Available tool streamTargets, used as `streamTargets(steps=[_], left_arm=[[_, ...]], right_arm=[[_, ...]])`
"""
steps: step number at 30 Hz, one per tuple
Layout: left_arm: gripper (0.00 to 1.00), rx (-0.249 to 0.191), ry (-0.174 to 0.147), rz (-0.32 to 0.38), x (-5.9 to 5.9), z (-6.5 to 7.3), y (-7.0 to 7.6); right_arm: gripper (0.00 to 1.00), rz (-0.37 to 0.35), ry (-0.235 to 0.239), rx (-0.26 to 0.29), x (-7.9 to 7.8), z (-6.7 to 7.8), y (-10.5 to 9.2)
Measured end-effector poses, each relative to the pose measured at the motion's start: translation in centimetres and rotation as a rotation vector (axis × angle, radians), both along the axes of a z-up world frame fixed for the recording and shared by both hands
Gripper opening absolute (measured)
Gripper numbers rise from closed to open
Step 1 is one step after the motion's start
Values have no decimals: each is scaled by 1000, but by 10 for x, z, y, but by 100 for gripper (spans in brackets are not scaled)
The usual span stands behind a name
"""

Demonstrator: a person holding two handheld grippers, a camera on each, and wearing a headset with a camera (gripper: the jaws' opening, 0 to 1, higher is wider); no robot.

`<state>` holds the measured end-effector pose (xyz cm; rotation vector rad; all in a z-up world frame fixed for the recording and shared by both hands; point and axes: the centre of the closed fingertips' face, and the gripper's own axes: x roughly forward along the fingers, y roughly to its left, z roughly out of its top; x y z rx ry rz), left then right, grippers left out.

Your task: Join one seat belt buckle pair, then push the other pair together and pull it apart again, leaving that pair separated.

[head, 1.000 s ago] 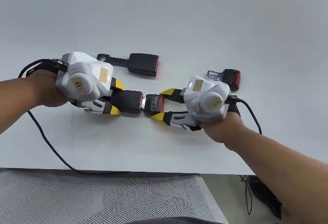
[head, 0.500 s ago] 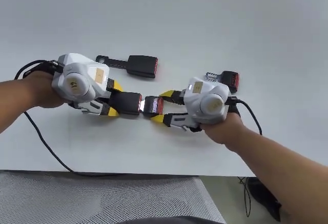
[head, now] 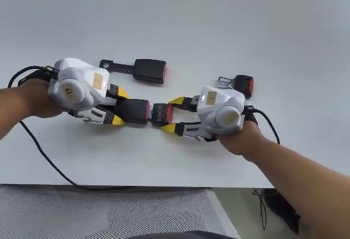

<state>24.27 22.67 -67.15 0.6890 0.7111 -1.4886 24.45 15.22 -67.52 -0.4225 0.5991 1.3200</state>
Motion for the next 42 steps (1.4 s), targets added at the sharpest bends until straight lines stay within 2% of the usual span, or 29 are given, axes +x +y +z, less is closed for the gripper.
streamTargets(steps=[15, 42], left_arm=[[32, -21, 3, 4, 2, 1, -2], [32, -51, 16, 57, 4, 0, 0]], right_arm=[[31, -19, 2, 32, -1, 1, 0], [31, -46, -25, 47, -2, 1, 0]])
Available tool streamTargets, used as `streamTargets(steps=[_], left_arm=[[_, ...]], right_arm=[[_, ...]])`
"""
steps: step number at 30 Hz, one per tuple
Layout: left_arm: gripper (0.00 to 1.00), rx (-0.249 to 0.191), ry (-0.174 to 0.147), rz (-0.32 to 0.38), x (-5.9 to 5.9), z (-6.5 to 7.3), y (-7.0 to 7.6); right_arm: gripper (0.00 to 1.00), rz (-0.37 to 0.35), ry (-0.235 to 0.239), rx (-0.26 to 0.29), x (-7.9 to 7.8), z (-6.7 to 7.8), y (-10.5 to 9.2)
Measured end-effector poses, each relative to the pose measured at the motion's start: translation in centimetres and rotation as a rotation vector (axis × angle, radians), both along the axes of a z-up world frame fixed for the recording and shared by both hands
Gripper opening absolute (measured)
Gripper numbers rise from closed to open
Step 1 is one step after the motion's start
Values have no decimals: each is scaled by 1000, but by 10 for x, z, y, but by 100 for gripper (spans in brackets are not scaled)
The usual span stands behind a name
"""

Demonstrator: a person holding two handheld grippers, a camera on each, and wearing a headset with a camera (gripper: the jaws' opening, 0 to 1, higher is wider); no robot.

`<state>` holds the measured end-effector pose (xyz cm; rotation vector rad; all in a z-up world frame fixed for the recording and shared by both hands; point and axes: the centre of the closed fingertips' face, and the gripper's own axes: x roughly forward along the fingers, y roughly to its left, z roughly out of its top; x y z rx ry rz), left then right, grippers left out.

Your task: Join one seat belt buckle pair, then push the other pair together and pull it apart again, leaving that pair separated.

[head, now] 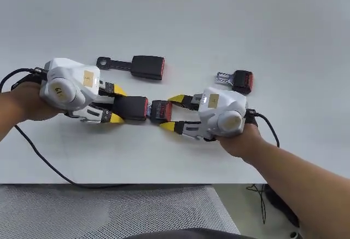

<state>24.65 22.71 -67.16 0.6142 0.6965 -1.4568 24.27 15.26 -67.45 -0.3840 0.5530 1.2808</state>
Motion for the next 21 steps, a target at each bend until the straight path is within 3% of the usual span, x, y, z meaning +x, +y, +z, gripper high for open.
streamTargets(steps=[6, 7, 8, 10, 11, 12, 14, 17, 19, 21], left_arm=[[32, 7, 4, 5, 0, -1, 0], [32, 6, 37, 31, 0, 0, 0], [33, 10, 29, 22, 0, 0, -1], [33, 47, -22, -31, -1, -2, 0], [33, 43, -1, -7, -2, -1, -2], [33, 43, 1, -3, -3, -1, -1], [34, 52, -7, -7, -3, -1, -2], [34, 71, 0, 0, -3, -1, -2], [35, 85, 4, 14, -4, -1, -3], [38, 95, 23, 35, -6, 1, -4]], right_arm=[[32, -8, 9, 4, 0, 0, 1], [32, -6, 9, 4, -1, -1, 1], [32, 6, -11, -5, -1, -1, 1], [33, 7, -27, -19, -2, -2, 2], [34, 7, -20, -14, -2, -2, 1], [34, 1, -8, -16, -2, -3, 1], [34, 20, -39, -32, -1, -4, 1], [36, 2, -27, -42, 0, -5, 1], [48, -37, -15, -53, 3, -5, -2], [62, -79, 1, 4, 5, 4, 1]])
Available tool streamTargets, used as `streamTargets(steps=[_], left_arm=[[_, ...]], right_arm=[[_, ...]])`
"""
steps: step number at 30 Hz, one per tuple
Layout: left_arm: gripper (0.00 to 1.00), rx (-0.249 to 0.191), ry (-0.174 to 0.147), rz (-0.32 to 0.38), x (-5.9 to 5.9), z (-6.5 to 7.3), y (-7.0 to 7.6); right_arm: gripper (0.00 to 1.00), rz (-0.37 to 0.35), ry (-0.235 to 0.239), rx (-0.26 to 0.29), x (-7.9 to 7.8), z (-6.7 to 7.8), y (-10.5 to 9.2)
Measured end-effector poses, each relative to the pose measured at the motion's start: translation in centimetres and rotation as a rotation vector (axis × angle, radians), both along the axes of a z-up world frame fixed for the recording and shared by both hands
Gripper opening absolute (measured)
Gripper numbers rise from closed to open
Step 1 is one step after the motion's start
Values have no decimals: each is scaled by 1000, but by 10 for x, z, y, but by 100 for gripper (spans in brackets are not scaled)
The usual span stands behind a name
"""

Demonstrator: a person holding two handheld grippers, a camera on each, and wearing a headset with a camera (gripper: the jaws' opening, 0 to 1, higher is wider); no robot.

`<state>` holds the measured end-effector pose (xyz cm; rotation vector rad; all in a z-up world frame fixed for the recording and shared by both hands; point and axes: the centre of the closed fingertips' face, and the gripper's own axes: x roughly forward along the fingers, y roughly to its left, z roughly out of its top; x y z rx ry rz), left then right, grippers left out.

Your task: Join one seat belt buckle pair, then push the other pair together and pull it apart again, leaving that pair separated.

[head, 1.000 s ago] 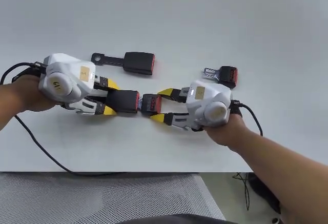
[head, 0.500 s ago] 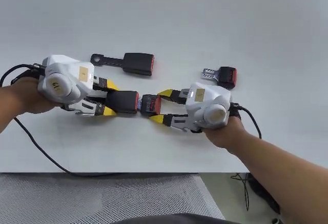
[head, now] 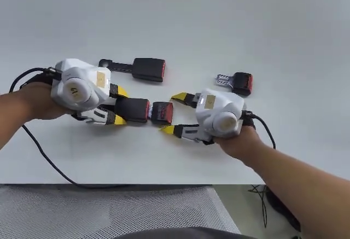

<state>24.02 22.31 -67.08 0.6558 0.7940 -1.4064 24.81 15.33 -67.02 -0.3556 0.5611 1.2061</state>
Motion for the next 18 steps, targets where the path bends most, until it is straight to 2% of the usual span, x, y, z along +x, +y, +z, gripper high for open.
streamTargets(steps=[1, 3, 4, 6, 9, 12, 16, 18], left_arm=[[42, 0, 4, 3, -1, 1, -1], [53, 40, -17, 55, 4, 0, 5], [57, 39, -7, 87, 6, 0, 6], [63, -8, -2, 90, 5, 7, 2], [64, 3, -10, 100, 8, 10, 2], [67, -18, -12, 114, 13, 19, -1], [69, -29, -31, 97, 21, 28, -5], [70, -34, -53, 93, 28, 32, -5]], right_arm=[[68, -8, 1, 3, 1, 2, -1], [69, -12, -3, 5, 1, 5, -4], [69, -14, -2, 6, 1, 6, -5], [69, -18, -6, 3, 1, 6, -7], [71, -31, -6, 6, 2, 8, -11], [72, -35, -19, 8, 4, 13, -15], [75, -52, -22, 14, 12, 18, -28], [75, -72, -19, 18, 18, 21, -37]])
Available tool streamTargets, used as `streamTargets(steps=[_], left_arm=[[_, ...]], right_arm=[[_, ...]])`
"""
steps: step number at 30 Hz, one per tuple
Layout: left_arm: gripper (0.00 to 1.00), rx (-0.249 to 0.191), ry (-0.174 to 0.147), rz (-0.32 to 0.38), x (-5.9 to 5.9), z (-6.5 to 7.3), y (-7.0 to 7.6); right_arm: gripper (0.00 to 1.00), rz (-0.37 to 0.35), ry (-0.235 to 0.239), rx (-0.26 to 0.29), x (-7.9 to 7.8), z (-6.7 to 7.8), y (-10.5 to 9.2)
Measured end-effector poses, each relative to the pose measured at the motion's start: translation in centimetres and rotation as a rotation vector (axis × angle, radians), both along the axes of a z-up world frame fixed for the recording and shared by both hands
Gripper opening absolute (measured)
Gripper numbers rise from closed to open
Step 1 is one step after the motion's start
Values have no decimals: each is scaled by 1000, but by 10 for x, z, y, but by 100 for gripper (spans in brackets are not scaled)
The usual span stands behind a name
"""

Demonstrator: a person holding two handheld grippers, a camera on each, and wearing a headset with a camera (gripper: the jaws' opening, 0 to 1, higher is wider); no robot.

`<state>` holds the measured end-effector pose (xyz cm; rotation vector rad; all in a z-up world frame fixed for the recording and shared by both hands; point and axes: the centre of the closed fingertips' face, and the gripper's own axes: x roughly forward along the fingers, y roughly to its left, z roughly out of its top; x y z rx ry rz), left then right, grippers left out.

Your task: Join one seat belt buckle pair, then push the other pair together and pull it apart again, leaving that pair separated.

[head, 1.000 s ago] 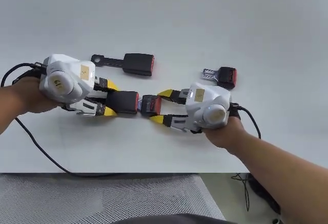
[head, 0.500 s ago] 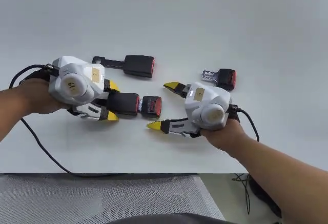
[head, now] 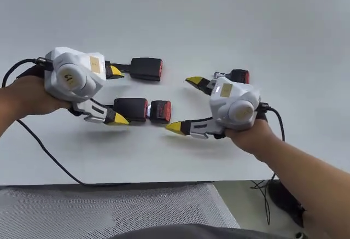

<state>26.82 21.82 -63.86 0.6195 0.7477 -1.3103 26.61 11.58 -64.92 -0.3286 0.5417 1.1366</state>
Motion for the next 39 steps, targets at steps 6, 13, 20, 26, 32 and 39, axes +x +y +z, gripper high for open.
streamTargets(steps=[6, 13, 20, 26, 32, 39], left_arm=[[70, -12, -26, 8, 19, 12, 2], [71, -15, -48, -3, 40, 18, 4], [71, -28, -47, -8, 56, 19, -7], [71, -19, -30, -37, 61, 8, -14], [70, 2, -36, -59, 71, -8, -17], [65, 15, -22, -64, 81, -22, -21]], right_arm=[[76, -15, -25, -8, 14, 13, -28], [75, -49, -32, -68, 33, 16, -74], [72, -31, -3, -114, 44, 12, -109], [73, -25, 31, -127, 47, 6, -127], [70, -14, 81, -145, 49, -4, -141], [63, 9, 109, -150, 53, -10, -147]])
